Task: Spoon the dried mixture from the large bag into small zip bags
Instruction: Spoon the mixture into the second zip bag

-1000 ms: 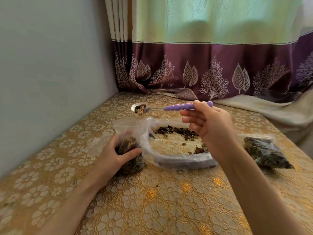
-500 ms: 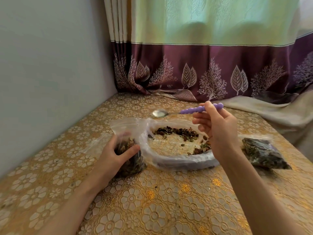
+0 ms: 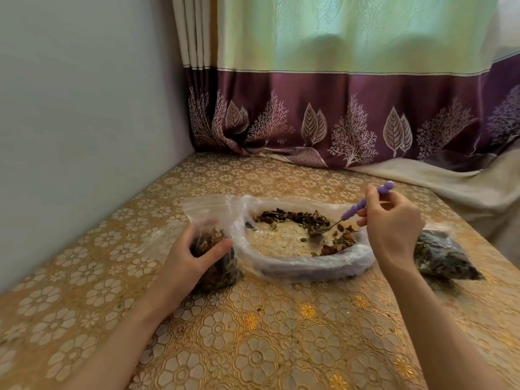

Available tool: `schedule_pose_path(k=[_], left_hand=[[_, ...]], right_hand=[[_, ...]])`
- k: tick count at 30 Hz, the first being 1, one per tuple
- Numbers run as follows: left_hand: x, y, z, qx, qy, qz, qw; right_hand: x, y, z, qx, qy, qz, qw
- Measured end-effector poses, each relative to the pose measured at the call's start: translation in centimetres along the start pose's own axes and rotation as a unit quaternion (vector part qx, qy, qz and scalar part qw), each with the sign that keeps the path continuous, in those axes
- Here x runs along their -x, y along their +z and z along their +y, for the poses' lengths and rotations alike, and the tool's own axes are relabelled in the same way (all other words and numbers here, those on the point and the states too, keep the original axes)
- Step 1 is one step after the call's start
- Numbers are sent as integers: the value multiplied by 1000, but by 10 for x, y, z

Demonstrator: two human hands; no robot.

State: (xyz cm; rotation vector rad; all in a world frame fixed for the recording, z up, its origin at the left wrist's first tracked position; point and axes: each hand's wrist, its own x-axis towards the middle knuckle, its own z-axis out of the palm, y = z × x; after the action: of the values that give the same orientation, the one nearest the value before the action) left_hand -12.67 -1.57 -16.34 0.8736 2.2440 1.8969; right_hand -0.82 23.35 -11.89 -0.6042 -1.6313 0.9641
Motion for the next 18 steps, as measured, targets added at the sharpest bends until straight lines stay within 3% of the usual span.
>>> schedule_pose_path(k=[7,13,18], left_hand=[[0,0,0,-9,1,-1,1000],[-1,0,-1,-9,-4,-3,1000],[0,-1,-2,-7,-4,-3,1000]], right_hand=[[1,3,14,-40,42,9,998],[2,13,23,-53,172,-93,979],[-2,7,22,-115,266,-89,953]])
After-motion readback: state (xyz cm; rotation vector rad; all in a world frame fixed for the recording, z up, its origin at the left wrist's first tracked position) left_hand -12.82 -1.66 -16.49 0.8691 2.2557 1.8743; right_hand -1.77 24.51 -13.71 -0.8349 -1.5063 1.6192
